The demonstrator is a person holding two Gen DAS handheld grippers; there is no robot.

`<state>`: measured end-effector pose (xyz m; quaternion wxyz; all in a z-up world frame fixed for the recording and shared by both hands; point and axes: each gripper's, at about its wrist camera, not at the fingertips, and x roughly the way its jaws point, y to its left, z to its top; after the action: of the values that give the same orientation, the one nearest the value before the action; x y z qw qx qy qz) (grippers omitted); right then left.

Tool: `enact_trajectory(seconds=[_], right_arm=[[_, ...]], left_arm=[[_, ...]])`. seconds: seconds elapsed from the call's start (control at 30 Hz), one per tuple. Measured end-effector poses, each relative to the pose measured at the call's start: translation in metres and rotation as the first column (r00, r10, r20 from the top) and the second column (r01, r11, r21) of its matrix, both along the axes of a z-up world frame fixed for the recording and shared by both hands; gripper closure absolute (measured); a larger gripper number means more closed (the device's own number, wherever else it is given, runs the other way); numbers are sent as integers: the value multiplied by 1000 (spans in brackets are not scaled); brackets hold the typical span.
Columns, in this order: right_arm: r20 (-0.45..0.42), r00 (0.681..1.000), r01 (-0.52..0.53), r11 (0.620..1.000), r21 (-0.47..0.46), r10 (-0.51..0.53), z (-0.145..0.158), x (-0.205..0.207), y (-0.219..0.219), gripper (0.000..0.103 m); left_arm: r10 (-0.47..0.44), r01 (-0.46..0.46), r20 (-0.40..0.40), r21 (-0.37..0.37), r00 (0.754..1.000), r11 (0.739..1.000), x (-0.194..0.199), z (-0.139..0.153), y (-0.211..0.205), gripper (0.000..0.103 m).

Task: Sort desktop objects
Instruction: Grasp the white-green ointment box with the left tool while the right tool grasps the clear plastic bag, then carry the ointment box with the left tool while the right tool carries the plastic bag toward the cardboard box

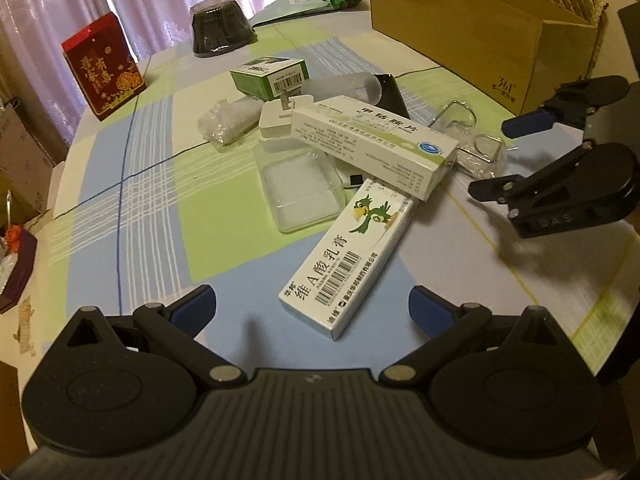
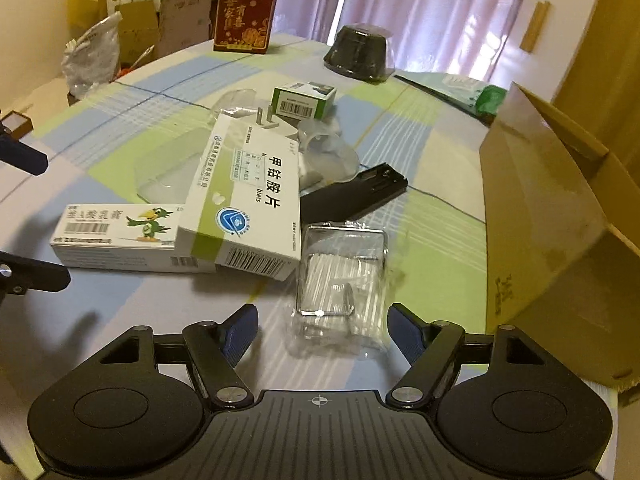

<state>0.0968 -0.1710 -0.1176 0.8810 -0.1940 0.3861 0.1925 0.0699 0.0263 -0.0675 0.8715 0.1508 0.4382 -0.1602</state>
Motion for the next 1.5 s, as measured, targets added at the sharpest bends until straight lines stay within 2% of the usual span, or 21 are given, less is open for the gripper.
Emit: enact_trajectory(seconds=[0.07, 0.13, 0.17, 0.27, 0.3, 0.33, 0.4, 0.5, 0.57, 0.63, 0.73, 0.9, 0.97, 1.13, 1.23, 1.3, 1.37, 1.5], right_arm=[[-3, 1000, 2, 1000, 1, -2, -3, 4, 0, 28], [1, 1000, 1, 1000, -6, -1, -4, 6, 0, 34], [3, 1000, -5, 1000, -12, 5, -5, 6, 1, 43], [18, 1000, -12, 1000, -25, 12, -5, 6, 1, 46], [15, 1000, -12, 1000, -23, 13, -4, 5, 2, 57], [8, 1000, -11, 1000, -22, 11, -5, 5, 1, 62], [9, 1000, -5, 1000, -19, 5, -4, 5, 1, 66], [-4, 1000, 8, 1000, -3, -8, -1, 6, -2, 68], [-13, 1000, 15, 1000, 2, -15, 2, 6, -3, 69], [-18, 1000, 24, 1000, 6, -24, 5, 5, -6, 70], [-32, 998, 47, 999, 14, -47, 9, 0, -12, 71], [-55, 995, 87, 996, 20, -86, 12, -18, -25, 71], [-57, 994, 90, 996, 18, -89, 10, -25, -28, 71], [-44, 996, 83, 996, 13, -83, 8, -27, -27, 70], [-36, 996, 87, 996, 10, -87, 7, -24, -27, 70], [-34, 996, 85, 996, 9, -85, 5, -24, -27, 70], [-37, 996, 86, 996, 11, -85, 5, -24, -28, 71], [-51, 993, 104, 994, 30, -103, 9, -23, -31, 73]], left_arm=[[-28, 28, -1, -5, 1000, 1000, 3, -2, -1, 7], [-59, 59, 1, -7, 998, 998, 7, -3, -3, 9], [-75, 75, 2, -8, 997, 997, 9, -4, -4, 10], [-123, 123, 6, -9, 992, 992, 13, -5, -6, 11], [-139, 139, 11, -4, 990, 990, 15, -5, -8, 11], [-155, 155, 12, 0, 988, 988, 16, -6, -9, 12], [-179, 179, 3, -3, 984, 984, 20, -8, -11, 17], [-196, 196, -27, -14, 980, 981, 25, -12, -12, 30], [-195, 195, -47, -19, 980, 981, 26, -14, -13, 51], [-195, 194, -67, -24, 979, 981, 26, -16, -15, 63], [-198, 195, -95, -43, 976, 980, 14, -14, -19, 70], [-196, 188, -122, -69, 973, 980, -13, -12, -34, 68], [-169, 163, -120, -60, 978, 985, -18, -14, -40, 56], [-120, 117, -102, -42, 988, 992, -14, -18, -53, 51], [-97, 94, -101, -33, 990, 995, -8, -18, -57, 51], [-84, 81, -105, -32, 991, 996, -8, -18, -58, 57], [-71, 68, -106, -32, 992, 997, -8, -17, -57, 69], [-39, 35, -111, -37, 993, 999, -11, -13, -55, 70]])
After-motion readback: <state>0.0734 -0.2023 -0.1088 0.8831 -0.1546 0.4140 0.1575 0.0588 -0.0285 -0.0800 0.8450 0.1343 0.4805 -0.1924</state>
